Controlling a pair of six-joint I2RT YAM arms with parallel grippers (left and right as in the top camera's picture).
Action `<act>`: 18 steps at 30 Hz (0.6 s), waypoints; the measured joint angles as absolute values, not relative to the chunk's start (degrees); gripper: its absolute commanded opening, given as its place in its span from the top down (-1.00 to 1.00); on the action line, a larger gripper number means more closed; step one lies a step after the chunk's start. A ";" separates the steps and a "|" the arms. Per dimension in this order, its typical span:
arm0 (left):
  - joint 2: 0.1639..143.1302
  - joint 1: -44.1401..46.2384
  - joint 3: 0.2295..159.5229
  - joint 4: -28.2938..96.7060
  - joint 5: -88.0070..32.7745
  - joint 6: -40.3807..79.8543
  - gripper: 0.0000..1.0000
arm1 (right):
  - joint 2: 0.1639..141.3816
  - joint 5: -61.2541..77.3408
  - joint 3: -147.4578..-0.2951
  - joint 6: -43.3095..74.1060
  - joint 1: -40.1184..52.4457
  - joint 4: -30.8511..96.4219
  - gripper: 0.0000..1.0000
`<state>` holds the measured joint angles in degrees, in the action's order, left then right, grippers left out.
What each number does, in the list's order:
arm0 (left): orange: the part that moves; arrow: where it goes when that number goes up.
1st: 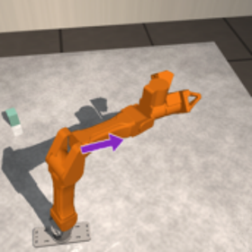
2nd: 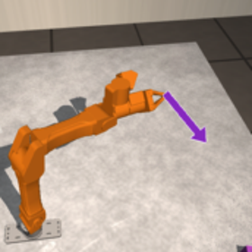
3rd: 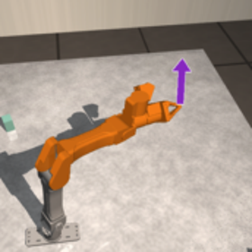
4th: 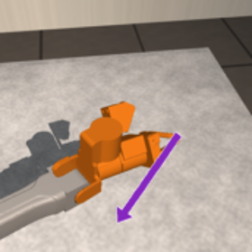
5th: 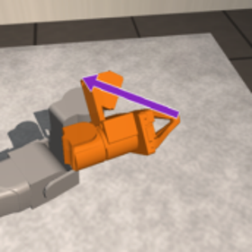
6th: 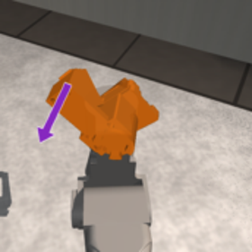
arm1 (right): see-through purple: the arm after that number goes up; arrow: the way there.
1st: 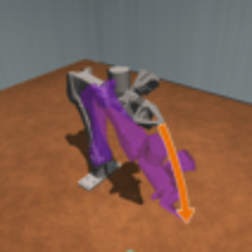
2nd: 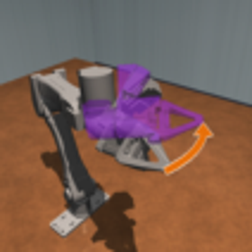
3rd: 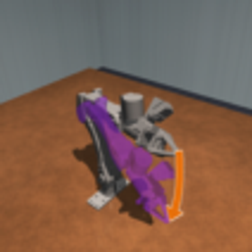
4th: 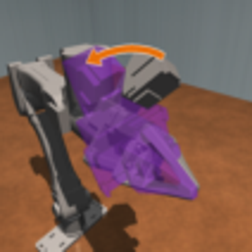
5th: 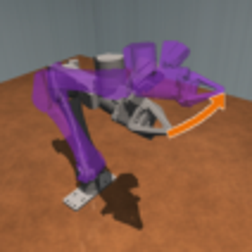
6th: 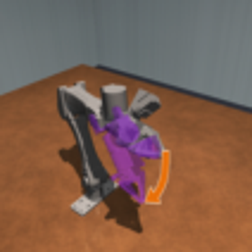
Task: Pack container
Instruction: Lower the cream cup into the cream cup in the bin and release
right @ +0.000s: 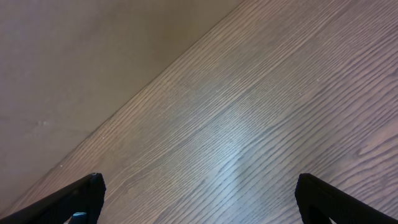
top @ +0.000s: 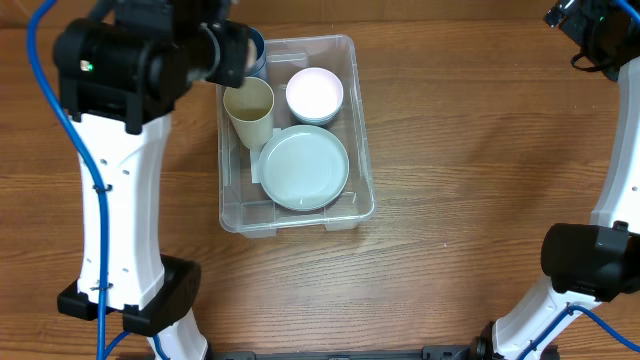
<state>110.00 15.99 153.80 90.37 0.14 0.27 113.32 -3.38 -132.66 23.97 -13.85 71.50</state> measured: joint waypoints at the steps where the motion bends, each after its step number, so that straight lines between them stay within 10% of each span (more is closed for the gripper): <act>1: 110.04 16.88 153.80 90.35 0.16 -0.01 0.92 | 113.32 -3.36 -132.66 23.99 -13.85 71.59 -1.00; 18: 117.62 18.41 151.76 96.68 0.47 -0.23 0.92 | 113.32 -3.36 -132.66 24.01 -13.85 71.55 -1.00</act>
<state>117.62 18.41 151.76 96.68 0.47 -0.23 113.32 -3.36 -132.66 24.01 -13.85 71.55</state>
